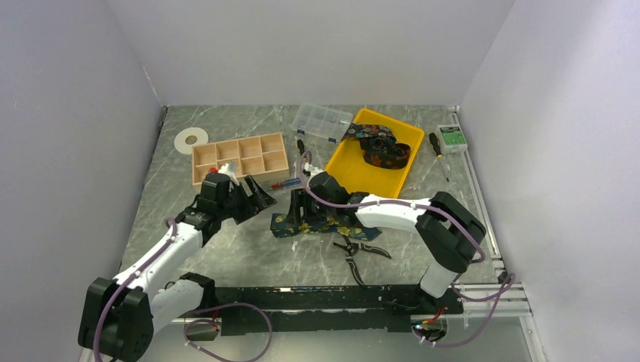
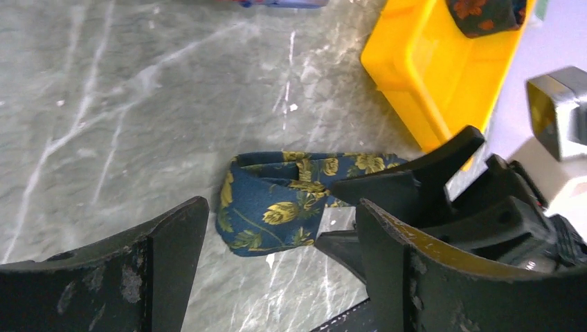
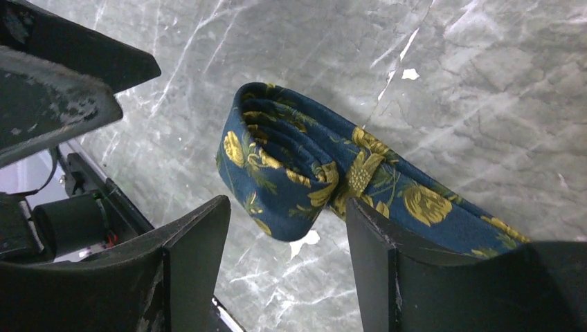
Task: Roll the ties
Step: Roll the tie at the center of the board.
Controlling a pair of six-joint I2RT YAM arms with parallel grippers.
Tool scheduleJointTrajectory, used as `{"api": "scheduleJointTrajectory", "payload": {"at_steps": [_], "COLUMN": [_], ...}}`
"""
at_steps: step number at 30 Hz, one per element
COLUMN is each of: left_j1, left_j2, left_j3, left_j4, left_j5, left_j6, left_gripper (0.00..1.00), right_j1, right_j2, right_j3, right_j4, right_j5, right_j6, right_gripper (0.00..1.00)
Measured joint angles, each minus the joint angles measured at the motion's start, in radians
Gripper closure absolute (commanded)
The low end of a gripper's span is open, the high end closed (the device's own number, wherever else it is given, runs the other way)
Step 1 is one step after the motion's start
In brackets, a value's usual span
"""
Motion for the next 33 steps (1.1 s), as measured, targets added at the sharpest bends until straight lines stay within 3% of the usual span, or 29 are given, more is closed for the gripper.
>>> {"api": "scheduleJointTrajectory", "payload": {"at_steps": [9,23,33], "left_j1": [0.005,0.001,-0.087], "left_j2": [0.076,0.084,0.108], "left_j3": [-0.05,-0.133,-0.145], "left_j4": [0.131,0.268,0.332], "left_j5": [0.13,0.14,0.131], "left_j6": [0.003,-0.006,0.0], "left_gripper": [0.19,0.19,0.18], "right_j1": [-0.002,-0.033,-0.057], "right_j2": [0.085,0.064,0.048], "right_j3": [0.041,-0.041,-0.085], "right_j4": [-0.028,0.011,0.059], "right_j5": [0.01,0.009,-0.012], "right_j6": [-0.003,0.001,0.013], "right_gripper": [0.4,0.42,0.43]}}
